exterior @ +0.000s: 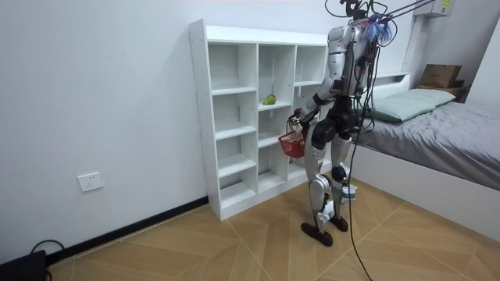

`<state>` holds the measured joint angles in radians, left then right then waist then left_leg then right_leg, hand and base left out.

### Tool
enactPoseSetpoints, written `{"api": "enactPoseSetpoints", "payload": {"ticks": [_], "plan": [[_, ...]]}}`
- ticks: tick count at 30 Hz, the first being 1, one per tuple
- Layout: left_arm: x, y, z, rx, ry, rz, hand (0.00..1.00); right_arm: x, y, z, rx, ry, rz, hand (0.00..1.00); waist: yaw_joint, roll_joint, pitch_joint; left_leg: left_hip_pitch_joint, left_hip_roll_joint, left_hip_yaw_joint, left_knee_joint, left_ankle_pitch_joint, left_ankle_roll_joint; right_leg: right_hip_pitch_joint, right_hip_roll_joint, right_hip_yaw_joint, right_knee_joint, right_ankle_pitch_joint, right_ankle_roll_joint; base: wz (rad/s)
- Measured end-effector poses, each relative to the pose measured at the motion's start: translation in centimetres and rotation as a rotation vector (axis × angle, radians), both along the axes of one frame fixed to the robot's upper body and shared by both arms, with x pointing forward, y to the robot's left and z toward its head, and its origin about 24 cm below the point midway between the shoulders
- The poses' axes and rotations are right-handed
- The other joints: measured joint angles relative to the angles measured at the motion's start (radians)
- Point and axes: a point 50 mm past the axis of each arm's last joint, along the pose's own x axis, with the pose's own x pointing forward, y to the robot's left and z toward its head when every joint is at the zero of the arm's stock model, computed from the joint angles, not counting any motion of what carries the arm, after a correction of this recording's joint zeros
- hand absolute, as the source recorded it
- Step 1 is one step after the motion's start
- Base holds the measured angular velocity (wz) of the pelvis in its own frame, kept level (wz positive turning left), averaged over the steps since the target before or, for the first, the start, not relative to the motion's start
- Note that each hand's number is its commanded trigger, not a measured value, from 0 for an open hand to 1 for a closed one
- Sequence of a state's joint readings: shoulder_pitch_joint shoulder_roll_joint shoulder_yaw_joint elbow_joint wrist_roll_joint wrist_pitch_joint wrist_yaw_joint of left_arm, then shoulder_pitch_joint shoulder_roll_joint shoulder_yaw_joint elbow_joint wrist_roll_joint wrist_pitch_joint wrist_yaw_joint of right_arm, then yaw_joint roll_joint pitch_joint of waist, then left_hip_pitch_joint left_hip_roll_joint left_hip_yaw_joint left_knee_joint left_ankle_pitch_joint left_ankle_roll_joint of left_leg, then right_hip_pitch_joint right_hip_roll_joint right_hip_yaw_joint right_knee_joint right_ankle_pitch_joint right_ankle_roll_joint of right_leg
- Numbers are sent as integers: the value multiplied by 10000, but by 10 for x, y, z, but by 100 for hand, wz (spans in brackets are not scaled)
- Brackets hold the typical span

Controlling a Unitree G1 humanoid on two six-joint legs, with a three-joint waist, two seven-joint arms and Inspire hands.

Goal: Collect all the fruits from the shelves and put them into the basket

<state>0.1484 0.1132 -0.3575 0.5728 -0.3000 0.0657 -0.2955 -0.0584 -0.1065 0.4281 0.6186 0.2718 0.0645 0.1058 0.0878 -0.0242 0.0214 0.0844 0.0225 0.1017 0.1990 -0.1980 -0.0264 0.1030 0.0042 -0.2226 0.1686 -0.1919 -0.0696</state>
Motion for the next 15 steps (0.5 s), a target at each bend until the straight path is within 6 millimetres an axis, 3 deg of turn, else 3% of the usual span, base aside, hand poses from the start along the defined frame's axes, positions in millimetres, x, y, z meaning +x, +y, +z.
{"api": "enactPoseSetpoints", "payload": {"ticks": [15], "plan": [[1, 4, 0, 107, -40, -35, 100, -2, 3, 0, 111, 53, 208, 0, -9, -83, 6, -35, -16, 31, 30, -1, 1, -5, -9, -12, -9, -10, 17, 0]]}}
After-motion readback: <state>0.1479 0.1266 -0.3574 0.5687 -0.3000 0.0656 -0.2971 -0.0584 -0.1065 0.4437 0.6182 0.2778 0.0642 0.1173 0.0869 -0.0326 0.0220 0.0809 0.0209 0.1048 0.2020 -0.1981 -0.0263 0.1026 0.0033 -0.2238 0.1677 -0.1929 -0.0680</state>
